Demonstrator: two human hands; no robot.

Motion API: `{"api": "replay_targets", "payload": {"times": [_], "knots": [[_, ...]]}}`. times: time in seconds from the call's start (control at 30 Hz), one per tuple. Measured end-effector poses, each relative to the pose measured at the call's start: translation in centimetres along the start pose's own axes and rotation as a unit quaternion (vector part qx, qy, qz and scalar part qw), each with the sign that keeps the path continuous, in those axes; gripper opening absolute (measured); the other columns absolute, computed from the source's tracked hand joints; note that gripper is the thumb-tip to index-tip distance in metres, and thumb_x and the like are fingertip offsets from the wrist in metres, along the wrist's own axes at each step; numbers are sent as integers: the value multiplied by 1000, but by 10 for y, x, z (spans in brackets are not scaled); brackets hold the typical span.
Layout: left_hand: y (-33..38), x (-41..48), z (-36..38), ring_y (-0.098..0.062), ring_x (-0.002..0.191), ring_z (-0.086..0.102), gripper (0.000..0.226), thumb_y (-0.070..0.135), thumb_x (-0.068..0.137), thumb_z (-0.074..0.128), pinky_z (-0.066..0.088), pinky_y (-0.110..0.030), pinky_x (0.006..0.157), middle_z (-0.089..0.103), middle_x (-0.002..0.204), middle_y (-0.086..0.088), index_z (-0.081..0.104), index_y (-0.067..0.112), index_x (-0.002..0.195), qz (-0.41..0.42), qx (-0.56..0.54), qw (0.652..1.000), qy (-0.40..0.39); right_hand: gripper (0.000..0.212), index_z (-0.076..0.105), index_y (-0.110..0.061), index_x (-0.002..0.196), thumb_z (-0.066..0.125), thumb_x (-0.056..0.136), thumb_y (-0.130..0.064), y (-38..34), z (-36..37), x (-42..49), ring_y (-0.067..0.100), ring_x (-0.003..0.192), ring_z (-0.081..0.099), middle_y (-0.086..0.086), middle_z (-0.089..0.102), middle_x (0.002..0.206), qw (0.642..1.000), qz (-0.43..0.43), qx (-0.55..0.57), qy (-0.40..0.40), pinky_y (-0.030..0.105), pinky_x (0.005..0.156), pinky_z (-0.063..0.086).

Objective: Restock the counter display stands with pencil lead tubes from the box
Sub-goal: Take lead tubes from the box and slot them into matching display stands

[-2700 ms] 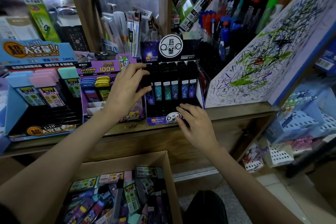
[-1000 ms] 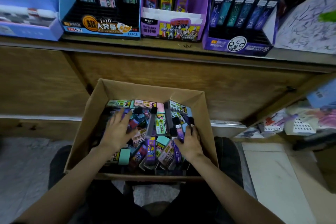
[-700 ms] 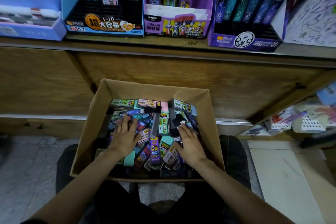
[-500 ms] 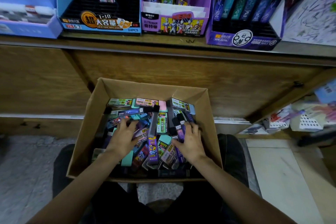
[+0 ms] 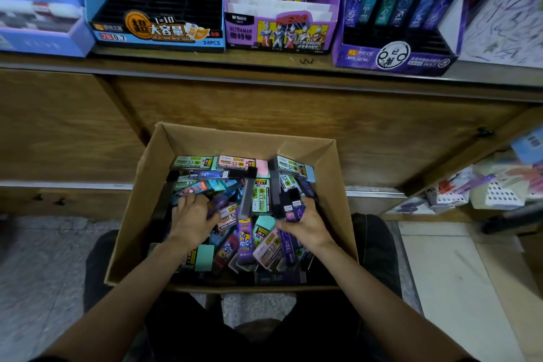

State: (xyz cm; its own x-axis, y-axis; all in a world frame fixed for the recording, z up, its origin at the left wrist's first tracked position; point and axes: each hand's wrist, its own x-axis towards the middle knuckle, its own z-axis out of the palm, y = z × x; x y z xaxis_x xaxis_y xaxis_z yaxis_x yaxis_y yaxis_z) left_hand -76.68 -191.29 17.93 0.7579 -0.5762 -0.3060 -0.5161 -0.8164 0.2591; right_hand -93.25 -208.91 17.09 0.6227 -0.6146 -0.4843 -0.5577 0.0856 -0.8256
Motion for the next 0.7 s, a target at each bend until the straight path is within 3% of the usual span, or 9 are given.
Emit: {"api": "replay_targets", "payload": {"times": [0.13, 0.27, 0.37, 0.5, 0.57, 0.63, 0.7], "knots": [[4, -3, 0, -29, 117, 37, 33, 35, 96, 44, 26, -36, 99, 52, 121, -12, 47, 10, 117, 42, 34, 998, 17, 68, 38, -15, 123, 77, 70, -1, -1, 0, -2, 7, 86, 61, -5, 62, 95, 1000, -9, 1, -10, 11, 68, 47], [8, -6, -3, -28, 119, 37, 34, 34, 97, 43, 26, -36, 101, 53, 124, -11, 44, 10, 121, 72, 89, 993, 17, 66, 39, -11, 126, 76, 72, 0, 0, 1, -1, 14, 91, 61, -1, 62, 96, 1000, 0, -6, -17, 22, 74, 49], [8, -8, -8, -29, 119, 39, 32, 28, 96, 47, 31, -36, 98, 53, 124, -13, 43, 8, 121, 84, 71, 994, 25, 59, 45, -9, 124, 74, 74, 1, -1, -1, 1, 17, 92, 59, 2, 60, 95, 1000, 14, -6, -22, 26, 78, 49], [12, -16, -19, -33, 96, 58, 31, 19, 96, 48, 43, -38, 71, 55, 110, -15, 39, 4, 121, 83, -92, 992, 34, 44, 51, -9, 113, 71, 76, 4, -6, -2, -1, 11, 80, 60, -3, 58, 87, 999, 27, 15, -45, 18, 66, 50], [18, -17, -24, -31, 76, 58, 24, 22, 95, 50, 41, -36, 60, 53, 90, -7, 40, 6, 110, 82, -173, 981, 35, 38, 52, -11, 107, 71, 77, 2, -11, -3, -4, 16, 85, 60, 2, 61, 91, 999, 17, 36, -31, 25, 75, 52], [29, -19, -30, -21, 65, 52, 24, 27, 93, 55, 37, -33, 56, 48, 74, -1, 41, 9, 100, 58, -279, 959, 7, 34, 54, -11, 105, 71, 78, 1, -21, -6, -9, 18, 86, 61, 7, 63, 96, 997, 5, 69, -19, 30, 79, 51], [44, -22, -36, -12, 66, 53, 25, 30, 90, 61, 40, -27, 58, 50, 72, 4, 44, 12, 96, 27, -389, 920, -27, 28, 57, -11, 99, 70, 78, 3, -34, -7, -18, 13, 80, 61, 5, 65, 91, 992, -13, 119, -27, 21, 71, 52]]}}
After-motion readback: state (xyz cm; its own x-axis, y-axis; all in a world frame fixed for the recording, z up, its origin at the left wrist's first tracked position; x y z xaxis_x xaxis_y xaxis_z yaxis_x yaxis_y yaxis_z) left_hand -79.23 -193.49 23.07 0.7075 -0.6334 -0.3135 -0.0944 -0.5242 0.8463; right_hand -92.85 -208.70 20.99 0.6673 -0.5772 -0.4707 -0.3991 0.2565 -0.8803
